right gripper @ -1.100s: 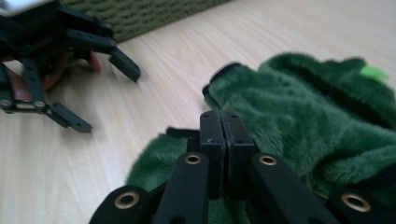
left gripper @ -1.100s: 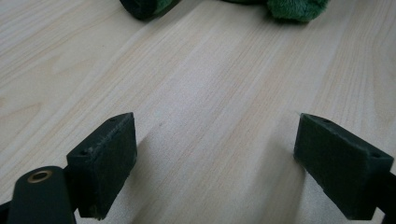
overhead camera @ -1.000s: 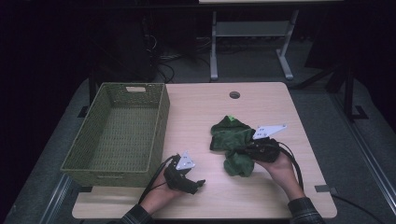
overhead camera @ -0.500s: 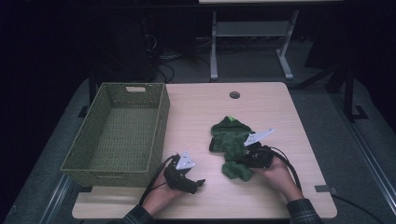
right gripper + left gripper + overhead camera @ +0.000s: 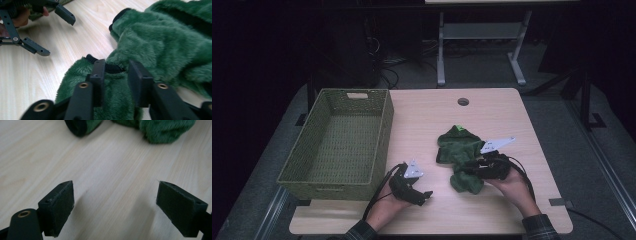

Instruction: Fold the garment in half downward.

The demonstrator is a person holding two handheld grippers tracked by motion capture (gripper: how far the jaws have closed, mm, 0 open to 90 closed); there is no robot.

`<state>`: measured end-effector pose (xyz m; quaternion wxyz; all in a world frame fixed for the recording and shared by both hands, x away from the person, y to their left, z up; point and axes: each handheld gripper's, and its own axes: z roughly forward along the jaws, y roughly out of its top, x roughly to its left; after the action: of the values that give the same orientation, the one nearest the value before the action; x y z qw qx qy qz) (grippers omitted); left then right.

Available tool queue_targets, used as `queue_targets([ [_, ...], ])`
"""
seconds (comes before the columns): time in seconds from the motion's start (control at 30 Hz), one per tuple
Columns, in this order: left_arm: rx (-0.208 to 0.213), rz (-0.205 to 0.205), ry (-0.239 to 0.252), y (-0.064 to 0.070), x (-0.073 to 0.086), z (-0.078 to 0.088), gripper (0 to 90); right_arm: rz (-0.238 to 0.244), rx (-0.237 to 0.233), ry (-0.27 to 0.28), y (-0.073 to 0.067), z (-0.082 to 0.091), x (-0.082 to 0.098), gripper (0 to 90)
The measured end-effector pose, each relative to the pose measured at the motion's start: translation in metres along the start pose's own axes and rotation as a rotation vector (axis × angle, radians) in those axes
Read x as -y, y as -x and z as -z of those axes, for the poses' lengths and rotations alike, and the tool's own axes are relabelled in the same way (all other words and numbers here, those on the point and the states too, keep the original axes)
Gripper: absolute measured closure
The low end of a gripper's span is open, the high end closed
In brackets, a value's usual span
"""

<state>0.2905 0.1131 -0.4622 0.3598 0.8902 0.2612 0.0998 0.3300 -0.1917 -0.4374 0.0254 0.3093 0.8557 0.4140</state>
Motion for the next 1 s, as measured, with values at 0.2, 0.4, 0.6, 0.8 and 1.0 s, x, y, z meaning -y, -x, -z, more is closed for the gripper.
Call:
queue_targets([
  [0.2, 0.021, -0.008, 0.021, -0.004, -0.018, 0.004, 16.7, 0.008, 0.017, 0.048, 0.004, 0.017, -0.009, 58.8],
  [0.4, 0.035, -0.022, 0.026, -0.01, -0.038, 0.007, 19.8, 0.005, 0.045, 0.071, 0.013, 0.029, -0.018, 57.4],
  [0.6, 0.056, -0.031, 0.042, -0.02, -0.065, 0.008, 26.2, 0.007, 0.067, 0.077, 0.027, 0.035, -0.029, 55.2],
  [0.8, 0.051, -0.024, 0.067, -0.033, -0.091, 0.003, 31.9, 0.02, 0.086, 0.096, 0.04, 0.038, -0.04, 55.6],
  [1.0, 0.029, -0.028, 0.077, -0.048, -0.11, -0.011, 39.1, 0.021, 0.119, 0.101, 0.057, 0.035, -0.049, 56.3],
])
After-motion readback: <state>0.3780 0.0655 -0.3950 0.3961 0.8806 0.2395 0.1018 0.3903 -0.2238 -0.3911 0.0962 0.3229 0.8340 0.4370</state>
